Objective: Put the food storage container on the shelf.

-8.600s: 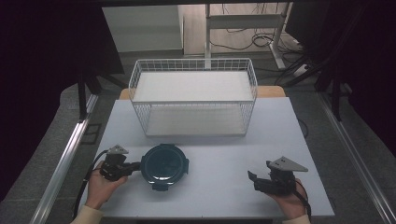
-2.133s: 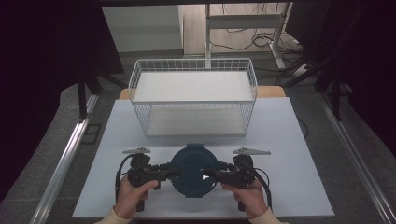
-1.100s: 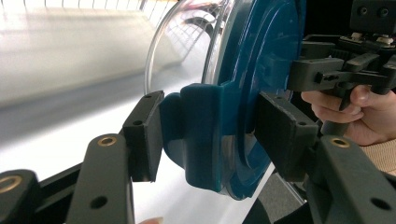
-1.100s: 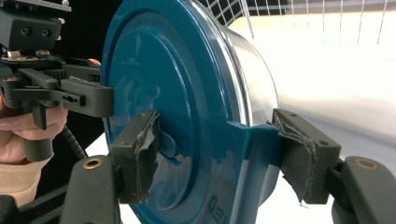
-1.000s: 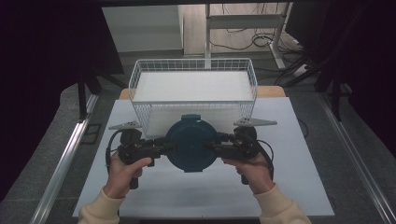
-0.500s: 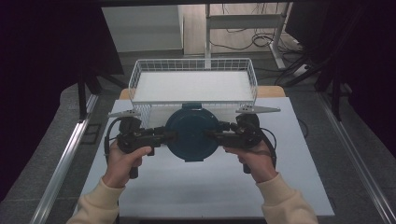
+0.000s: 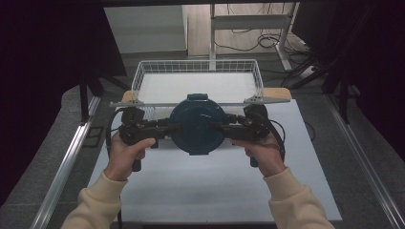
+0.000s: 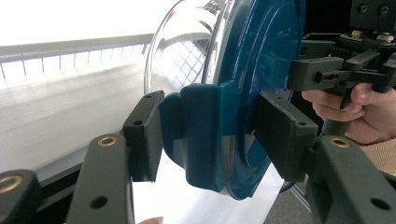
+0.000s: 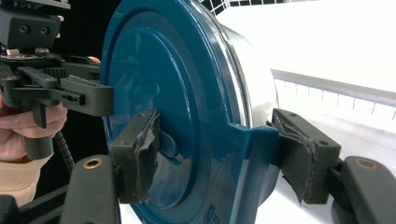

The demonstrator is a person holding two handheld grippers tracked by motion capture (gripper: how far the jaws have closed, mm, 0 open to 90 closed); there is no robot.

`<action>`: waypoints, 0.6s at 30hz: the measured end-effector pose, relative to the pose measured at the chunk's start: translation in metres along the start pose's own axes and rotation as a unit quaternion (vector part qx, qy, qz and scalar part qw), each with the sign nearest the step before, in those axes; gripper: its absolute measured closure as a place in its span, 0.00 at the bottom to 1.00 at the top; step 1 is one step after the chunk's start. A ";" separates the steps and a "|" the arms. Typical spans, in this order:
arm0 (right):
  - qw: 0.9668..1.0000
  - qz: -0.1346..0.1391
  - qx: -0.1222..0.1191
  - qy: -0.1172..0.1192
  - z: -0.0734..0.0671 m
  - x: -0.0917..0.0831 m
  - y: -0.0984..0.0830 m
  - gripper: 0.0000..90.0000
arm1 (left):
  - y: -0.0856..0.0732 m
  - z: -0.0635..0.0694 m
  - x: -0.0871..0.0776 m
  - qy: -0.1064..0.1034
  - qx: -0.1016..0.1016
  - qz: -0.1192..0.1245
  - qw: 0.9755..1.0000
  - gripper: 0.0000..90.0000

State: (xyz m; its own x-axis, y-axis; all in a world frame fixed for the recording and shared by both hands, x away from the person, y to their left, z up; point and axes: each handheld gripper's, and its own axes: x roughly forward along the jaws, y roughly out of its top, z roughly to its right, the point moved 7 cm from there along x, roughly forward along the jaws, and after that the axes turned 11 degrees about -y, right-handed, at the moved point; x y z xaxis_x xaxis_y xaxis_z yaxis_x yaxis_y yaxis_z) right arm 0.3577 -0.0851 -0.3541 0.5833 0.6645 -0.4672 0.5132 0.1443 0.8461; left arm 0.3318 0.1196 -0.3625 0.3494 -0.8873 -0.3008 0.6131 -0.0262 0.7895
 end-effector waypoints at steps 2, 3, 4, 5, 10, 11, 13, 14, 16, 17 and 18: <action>1.000 0.002 -0.002 0.000 0.000 0.000 0.006 0.38 | 0.005 0.000 -0.001 0.000 0.000 0.001 1.000 0.49; 1.000 0.002 -0.002 0.000 0.000 0.000 0.006 0.38 | 0.005 0.000 -0.001 0.000 0.000 0.001 1.000 0.49; 1.000 0.003 -0.005 0.000 0.001 0.000 0.010 0.38 | 0.009 0.000 -0.001 0.000 0.002 0.002 1.000 0.49; 1.000 0.003 -0.007 0.000 0.001 0.000 0.012 0.38 | 0.009 0.000 -0.001 0.000 0.002 0.002 1.000 0.49; 1.000 0.004 -0.008 -0.001 0.002 0.001 0.021 0.38 | 0.020 -0.002 -0.002 0.000 0.005 0.003 1.000 0.49; 1.000 0.004 -0.009 -0.001 0.003 0.001 0.023 0.38 | 0.023 -0.002 -0.002 -0.001 0.004 0.003 1.000 0.49; 1.000 0.005 -0.010 -0.001 0.004 0.002 0.029 0.38 | 0.028 -0.004 -0.002 -0.001 0.003 0.003 1.000 0.49; 1.000 0.005 -0.009 -0.002 0.005 0.003 0.031 0.38 | 0.031 -0.005 -0.001 -0.001 0.006 0.003 1.000 0.49; 1.000 0.006 -0.008 -0.002 0.008 0.006 0.039 0.38 | 0.040 -0.008 -0.001 0.001 0.007 0.002 1.000 0.49; 1.000 0.006 -0.008 -0.002 0.008 0.006 0.039 0.38 | 0.040 -0.008 -0.001 0.001 0.007 0.002 1.000 0.49; 1.000 0.007 -0.008 -0.002 0.010 0.007 0.044 0.38 | 0.045 -0.009 -0.001 0.002 0.009 0.003 1.000 0.49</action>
State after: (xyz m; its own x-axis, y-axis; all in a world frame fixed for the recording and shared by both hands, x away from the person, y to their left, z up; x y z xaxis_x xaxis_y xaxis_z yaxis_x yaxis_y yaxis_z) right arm 0.3908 -0.0812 -0.3231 0.5922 0.6642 -0.4563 0.4954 0.1466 0.8562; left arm 0.3654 0.1234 -0.3321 0.3553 -0.8859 -0.2983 0.5990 -0.0292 0.8002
